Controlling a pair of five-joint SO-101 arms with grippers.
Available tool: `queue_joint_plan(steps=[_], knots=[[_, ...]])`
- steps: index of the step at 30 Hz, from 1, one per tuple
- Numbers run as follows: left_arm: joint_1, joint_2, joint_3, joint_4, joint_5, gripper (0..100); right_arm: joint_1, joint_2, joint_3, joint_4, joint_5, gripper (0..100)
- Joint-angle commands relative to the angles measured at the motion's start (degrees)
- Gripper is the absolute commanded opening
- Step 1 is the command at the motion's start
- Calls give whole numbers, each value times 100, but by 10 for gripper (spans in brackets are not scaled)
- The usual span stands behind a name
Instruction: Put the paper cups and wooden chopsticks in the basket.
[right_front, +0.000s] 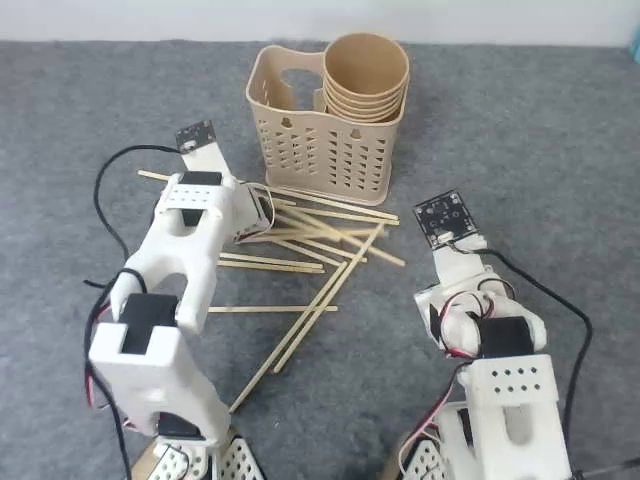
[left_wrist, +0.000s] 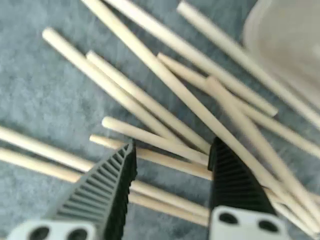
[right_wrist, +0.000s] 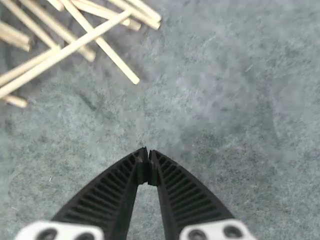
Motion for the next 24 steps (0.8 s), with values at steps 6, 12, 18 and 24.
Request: queue_joint_plan(steps=[6, 12, 18, 24], knots=[[-404, 211, -400, 651, 0, 221, -92, -119, -35, -57, 79, 8], [-440, 211, -382, 686, 0, 167, -92, -119, -35, -57, 79, 8], [-396, 220, -382, 677, -149, 8, -92, -119, -35, -57, 79, 8], [-440, 193, -312, 765, -325, 10, -92, -119, -35, -57, 79, 8]])
